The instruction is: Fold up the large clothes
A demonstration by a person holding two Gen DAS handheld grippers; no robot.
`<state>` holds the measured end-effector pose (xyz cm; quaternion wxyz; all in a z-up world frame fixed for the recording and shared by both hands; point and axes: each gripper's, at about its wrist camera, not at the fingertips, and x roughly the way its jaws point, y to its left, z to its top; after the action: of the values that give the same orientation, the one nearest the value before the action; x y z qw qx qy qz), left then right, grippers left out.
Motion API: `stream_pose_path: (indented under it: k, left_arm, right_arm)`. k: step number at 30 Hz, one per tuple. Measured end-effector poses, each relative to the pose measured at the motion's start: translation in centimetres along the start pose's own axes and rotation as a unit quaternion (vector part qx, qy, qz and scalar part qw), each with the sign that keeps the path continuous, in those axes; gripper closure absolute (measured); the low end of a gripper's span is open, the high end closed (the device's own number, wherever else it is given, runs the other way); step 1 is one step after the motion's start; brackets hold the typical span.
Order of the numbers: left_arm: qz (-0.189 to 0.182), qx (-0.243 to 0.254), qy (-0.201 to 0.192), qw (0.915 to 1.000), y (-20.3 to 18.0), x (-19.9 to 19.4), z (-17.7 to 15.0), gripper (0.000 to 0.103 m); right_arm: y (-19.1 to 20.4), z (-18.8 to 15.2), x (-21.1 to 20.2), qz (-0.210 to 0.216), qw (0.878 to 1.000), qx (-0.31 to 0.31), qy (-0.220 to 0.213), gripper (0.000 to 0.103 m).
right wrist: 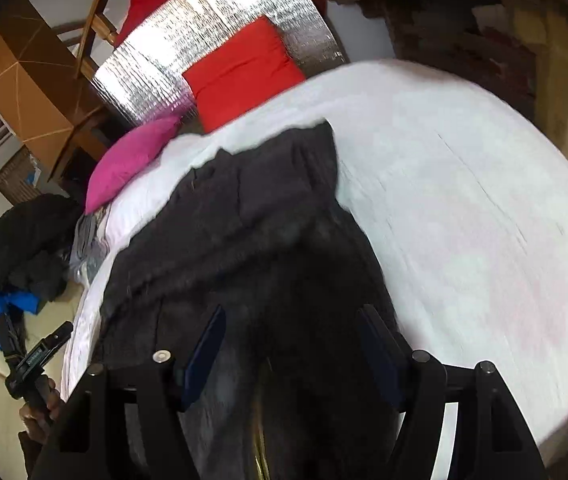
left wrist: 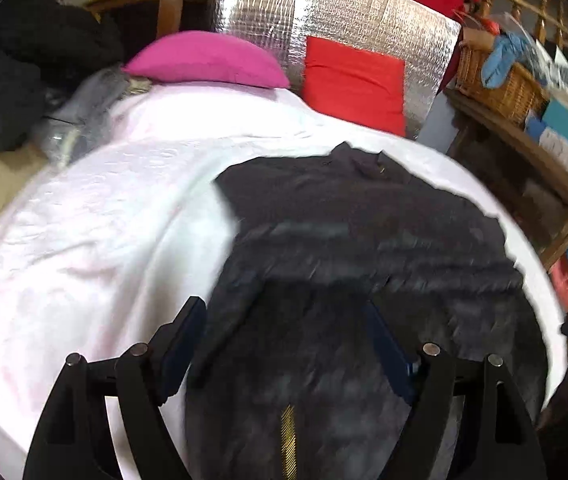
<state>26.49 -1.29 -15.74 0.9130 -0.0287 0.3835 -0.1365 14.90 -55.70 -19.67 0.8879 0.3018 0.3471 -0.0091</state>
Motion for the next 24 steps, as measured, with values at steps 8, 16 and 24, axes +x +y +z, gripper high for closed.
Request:
stream_pose_path:
  k: [8,16,24]
  left_arm:
    - [0.001,-0.072,0.064,0.9953,3.1,-4.2,-10.8,0.022]
    - [-0.009,-0.124,0.155,0.9799,3.5,-5.1,-17.6,0.022]
    - [-0.013,-0.134,0.273,0.9525,3.0,-1.1,-21.0,0.022]
  right_arm:
    - [-1.6,-8.3,-1.2,0.003,0.991,-0.01,0.131,0.031]
    - [-0.6,-14.2,1.9,-0.055,0.969,-0.054,0.233,0.031]
    - [0.4,-16.3,5.0,-0.079,0.961,-0.069,0.257,0.031]
